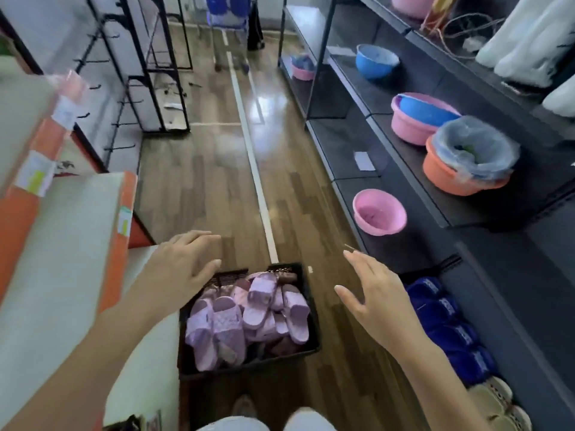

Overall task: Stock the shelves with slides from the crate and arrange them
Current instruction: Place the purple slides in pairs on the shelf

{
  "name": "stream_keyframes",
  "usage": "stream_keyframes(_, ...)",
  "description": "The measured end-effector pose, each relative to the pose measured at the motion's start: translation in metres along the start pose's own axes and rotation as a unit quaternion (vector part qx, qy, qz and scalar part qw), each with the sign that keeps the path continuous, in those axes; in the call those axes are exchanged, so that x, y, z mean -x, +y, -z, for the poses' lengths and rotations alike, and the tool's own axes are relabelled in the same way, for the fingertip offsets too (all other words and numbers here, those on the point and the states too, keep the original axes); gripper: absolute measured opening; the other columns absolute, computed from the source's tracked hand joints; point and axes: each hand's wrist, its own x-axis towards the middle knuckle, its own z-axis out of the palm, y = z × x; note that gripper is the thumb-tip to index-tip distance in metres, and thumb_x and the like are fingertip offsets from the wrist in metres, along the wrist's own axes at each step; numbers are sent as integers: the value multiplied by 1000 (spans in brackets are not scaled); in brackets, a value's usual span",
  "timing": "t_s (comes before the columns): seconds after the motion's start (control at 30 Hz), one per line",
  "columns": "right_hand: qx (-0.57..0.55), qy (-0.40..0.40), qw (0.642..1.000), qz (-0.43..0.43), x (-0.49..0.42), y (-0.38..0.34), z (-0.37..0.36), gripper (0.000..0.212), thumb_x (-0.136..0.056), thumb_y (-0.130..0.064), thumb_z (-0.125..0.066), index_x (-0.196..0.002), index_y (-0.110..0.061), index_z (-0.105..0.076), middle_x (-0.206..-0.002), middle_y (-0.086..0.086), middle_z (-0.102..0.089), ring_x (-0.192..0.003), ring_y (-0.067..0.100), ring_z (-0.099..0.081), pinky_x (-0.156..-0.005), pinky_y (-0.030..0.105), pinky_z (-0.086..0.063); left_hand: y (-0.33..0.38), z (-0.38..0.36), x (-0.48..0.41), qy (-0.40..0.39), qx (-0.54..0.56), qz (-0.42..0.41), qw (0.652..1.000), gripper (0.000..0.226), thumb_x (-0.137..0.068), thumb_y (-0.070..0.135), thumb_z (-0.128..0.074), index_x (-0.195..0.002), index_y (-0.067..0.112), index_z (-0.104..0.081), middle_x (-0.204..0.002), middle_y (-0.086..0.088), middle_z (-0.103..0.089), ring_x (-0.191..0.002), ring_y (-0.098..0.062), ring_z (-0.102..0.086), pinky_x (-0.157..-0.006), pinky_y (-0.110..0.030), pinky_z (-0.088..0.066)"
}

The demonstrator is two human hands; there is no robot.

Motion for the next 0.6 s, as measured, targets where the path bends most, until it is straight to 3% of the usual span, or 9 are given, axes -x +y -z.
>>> stream_keyframes(0.1,9,-43,999,32,-24,-13,-17,60,-90,-42,-53,-143,-24,-33,-145,-5,-39,-134,11,-35,-109,28,-25,-28,-7,7,11,9,45,999,53,-82,47,-43,-117,12,-63,-118,-2,-63,-109,-26,-58,-93,-30,-38)
stream_keyframes(0.2,13,-97,993,66,-45,-21,-38,60,-91,-43,-50,-144,-26,-29,-147,-7,-36,-135,10,-32,-110,27,-24,-50,-19,18,4,41,110,993,36,-90,28,-58,-124,17,-57,-127,2,-56,-118,-19,-49,-96,-25,-32)
stream_keyframes(0.37,16,-190,977,97,-77,-26,-79,61,-92,-46,-45,-146,-28,-23,-151,-8,-28,-138,10,-26,-112,27,-21,-75,-52,28,-33,36,182,982,38,-90,23,-58,-127,17,-54,-130,1,-54,-118,-21,-50,-96,-27,-32)
stream_keyframes(0.6,3,-255,958,128,-115,-21,-157,55,-93,-38,-49,-143,-24,-30,-144,-7,-37,-130,13,-36,-104,26,-30,-115,-121,39,-96,65,282,952,40,-91,32,-50,-128,16,-53,-128,-2,-54,-116,-23,-51,-96,-35,-38)
